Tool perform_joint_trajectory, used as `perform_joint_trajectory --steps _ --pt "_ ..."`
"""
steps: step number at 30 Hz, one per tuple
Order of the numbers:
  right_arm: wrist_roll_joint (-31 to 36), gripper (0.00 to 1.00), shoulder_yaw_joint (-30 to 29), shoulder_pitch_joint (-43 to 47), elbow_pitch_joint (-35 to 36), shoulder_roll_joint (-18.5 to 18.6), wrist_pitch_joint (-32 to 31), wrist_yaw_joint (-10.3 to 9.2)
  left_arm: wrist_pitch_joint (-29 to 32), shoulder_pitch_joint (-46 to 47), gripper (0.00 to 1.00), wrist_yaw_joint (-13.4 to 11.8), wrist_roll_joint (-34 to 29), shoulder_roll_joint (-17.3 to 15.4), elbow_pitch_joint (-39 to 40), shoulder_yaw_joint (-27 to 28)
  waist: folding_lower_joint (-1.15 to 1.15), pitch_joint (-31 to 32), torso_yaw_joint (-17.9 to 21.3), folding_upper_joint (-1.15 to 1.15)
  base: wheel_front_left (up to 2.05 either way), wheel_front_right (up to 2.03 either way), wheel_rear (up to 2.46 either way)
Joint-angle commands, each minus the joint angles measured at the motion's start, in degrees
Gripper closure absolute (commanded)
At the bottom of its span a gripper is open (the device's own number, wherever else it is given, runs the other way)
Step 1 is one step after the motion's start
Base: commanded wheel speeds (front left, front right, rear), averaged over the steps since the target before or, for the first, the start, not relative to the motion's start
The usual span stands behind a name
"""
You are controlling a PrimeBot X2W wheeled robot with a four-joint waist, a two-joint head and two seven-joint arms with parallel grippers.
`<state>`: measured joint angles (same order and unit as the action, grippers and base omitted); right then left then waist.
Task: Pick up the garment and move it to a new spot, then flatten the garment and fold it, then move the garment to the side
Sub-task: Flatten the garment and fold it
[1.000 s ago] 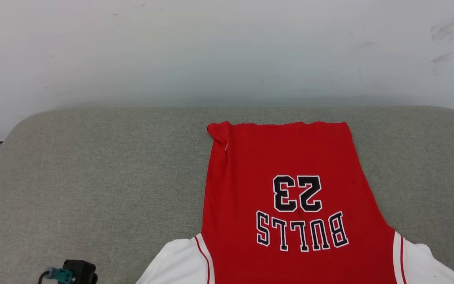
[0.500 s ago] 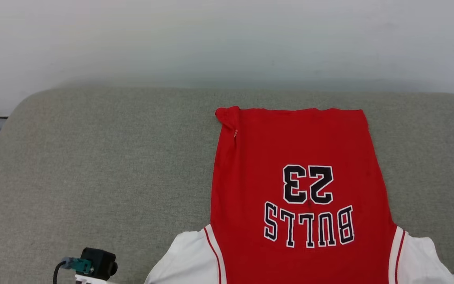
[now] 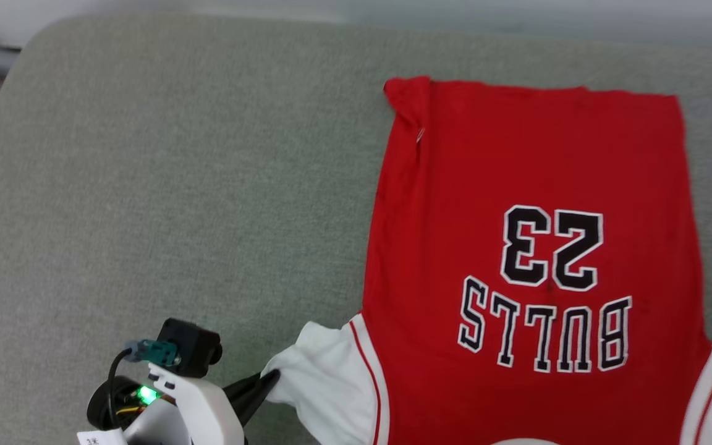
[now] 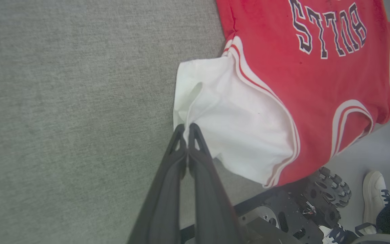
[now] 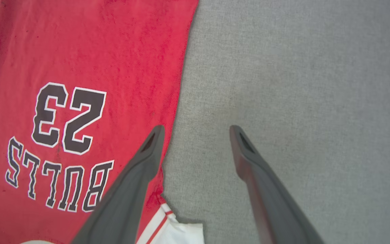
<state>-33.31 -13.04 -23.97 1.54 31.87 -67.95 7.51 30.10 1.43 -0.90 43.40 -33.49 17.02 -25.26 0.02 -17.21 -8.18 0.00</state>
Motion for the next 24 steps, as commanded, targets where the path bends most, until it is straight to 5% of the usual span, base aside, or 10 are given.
perform_joint_trajectory --steps 1,12,24 --pt "0.6 0.00 0.2 -2.6 -0.9 -0.1 -0.7 -0.05 0.1 1.2 1.00 0.3 -0.5 0.3 0.3 -0.2 -0.02 -4.8 -3.5 0.00 0.00 0.00 0.00" --pt "10.0 0.00 0.8 -24.9 -13.5 0.6 -6.7 -0.05 -0.4 6.5 1.00 1.8 -2.9 2.7 2.4 -2.8 -0.02 -14.0 -9.7 0.00 0.00 0.00 0.00" --pt "20.9 0.00 -2.7 -31.3 -21.3 -1.6 -8.5 -0.05 -1.4 9.8 1.00 2.6 -4.0 5.3 1.5 -4.8 -0.02 -18.1 -14.1 0.00 0.00 0.00 0.00"
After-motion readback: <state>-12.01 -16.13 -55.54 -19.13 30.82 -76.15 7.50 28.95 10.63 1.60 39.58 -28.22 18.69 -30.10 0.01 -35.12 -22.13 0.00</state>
